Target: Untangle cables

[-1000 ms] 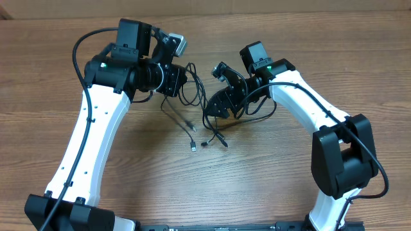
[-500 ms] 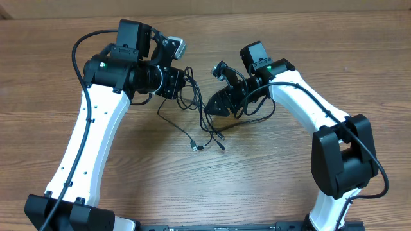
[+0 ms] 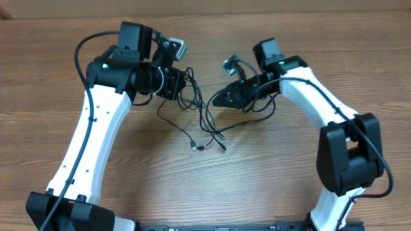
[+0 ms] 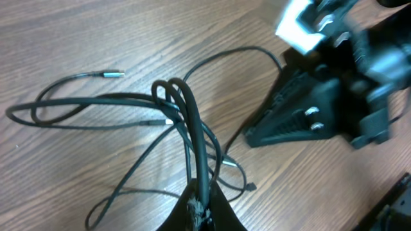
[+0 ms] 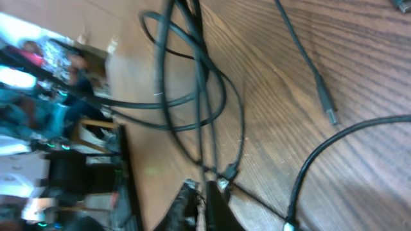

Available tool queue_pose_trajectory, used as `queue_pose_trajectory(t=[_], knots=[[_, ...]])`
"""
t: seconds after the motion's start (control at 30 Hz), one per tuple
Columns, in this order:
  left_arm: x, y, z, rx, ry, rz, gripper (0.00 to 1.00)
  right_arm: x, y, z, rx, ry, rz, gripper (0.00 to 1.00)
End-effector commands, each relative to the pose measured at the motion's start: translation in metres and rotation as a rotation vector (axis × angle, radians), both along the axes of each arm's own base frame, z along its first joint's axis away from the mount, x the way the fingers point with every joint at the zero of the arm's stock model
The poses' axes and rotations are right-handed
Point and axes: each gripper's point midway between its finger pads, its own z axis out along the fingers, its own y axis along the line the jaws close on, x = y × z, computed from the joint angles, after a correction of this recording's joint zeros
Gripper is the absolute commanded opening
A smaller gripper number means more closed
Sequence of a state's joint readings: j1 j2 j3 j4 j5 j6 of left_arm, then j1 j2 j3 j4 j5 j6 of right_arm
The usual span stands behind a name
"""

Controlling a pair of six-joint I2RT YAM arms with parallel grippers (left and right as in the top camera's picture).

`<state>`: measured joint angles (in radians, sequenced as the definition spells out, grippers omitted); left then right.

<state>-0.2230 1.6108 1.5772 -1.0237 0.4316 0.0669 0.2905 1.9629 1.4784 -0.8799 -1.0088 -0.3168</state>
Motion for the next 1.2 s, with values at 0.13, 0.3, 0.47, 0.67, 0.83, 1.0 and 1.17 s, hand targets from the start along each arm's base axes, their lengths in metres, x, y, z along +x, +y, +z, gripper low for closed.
queue_pose_trajectory(t=[0.13, 0.3, 0.47, 0.67, 0.83, 1.0, 1.17], knots=[[0.001, -0.022, -0.012, -0.099, -0.014, -0.09, 0.05, -0.01, -0.013, 0.045, 0.29, 0.079, 0.028, 0.41], [0.01, -0.026, -0.01, -0.147, 0.001, -0.038, 0.05, -0.016, -0.004, 0.048, 0.307, 0.08, 0.057, 0.43], [0.018, -0.03, -0.003, -0.218, 0.04, 0.066, 0.04, -0.025, 0.016, 0.053, 0.317, 0.133, 0.086, 0.34], [0.006, -0.037, -0.001, -0.274, 0.113, 0.056, 0.04, -0.023, 0.027, 0.054, 0.292, 0.25, 0.051, 0.34], [0.0, -0.04, -0.002, -0.279, 0.129, 0.028, 0.04, -0.013, 0.029, 0.05, 0.204, 0.501, -0.093, 0.34], [-0.002, -0.046, 0.003, -0.304, 0.115, -0.013, 0.04, -0.004, 0.029, 0.033, 0.081, 0.655, -0.25, 0.34], [0.0, -0.046, 0.003, -0.293, 0.085, -0.035, 0.04, -0.001, 0.035, 0.015, -0.041, 0.81, -0.417, 0.39]])
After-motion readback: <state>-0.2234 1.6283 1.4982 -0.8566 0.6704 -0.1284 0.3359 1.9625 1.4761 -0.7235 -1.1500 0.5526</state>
